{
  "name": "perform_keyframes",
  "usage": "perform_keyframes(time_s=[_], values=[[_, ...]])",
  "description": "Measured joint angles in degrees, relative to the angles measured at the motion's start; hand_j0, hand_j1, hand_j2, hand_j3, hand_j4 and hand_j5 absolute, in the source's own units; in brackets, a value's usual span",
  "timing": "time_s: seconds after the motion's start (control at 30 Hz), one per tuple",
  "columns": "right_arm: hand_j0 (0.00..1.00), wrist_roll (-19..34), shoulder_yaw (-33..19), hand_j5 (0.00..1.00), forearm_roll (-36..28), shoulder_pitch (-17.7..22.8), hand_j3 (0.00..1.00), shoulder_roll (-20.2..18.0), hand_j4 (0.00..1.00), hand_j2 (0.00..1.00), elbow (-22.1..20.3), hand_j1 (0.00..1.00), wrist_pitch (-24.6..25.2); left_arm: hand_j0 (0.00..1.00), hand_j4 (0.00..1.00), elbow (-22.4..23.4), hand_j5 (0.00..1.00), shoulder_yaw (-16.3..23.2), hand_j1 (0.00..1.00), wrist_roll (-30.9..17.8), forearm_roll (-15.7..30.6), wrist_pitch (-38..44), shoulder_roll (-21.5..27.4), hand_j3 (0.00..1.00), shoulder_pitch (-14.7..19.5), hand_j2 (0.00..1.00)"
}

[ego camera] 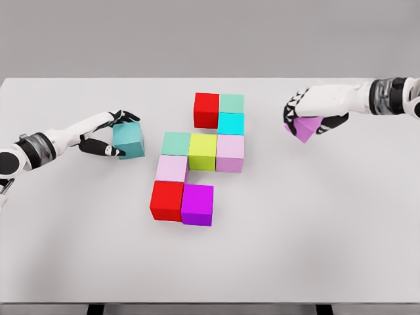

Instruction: Assemble the squares on the desktop into the number 2

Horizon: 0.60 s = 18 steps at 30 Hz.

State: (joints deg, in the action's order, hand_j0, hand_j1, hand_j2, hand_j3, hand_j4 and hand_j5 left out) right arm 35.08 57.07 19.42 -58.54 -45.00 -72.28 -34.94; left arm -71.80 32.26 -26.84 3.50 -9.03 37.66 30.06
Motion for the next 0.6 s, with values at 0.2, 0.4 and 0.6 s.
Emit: perform_keyframes(time_s=[0.2, 0.4, 0.6], values=[[0.44, 0.0, 0.3, 0.44, 0.0, 2.6, 0.44, -5.4, 0.44, 0.44, -12.9, 0.44, -0.2, 0.54, 0.54, 0.0, 0.54, 0.0, 0.54, 0.0, -0.1, 0.0, -0.1, 0.54, 0.3, 0.54], [0.44, 0.0, 1.5, 0.44, 0.0, 4.3, 0.44, -8.6, 0.44, 0.44, -22.6, 0.44, -0.2, 0.49, 0.49, 0.1, 0.49, 0.0, 0.49, -0.1, -0.2, -0.1, -0.1, 0.49, 1.1, 0.49], [0.44, 0.0, 4.2, 0.44, 0.0, 4.5, 0.44, -9.2, 0.44, 0.44, -27.2, 0.44, -0.2, 0.47, 0.47, 1.3, 0.47, 0.0, 0.47, -0.1, -1.9, -0.1, -1.2, 0.47, 4.3, 0.47]])
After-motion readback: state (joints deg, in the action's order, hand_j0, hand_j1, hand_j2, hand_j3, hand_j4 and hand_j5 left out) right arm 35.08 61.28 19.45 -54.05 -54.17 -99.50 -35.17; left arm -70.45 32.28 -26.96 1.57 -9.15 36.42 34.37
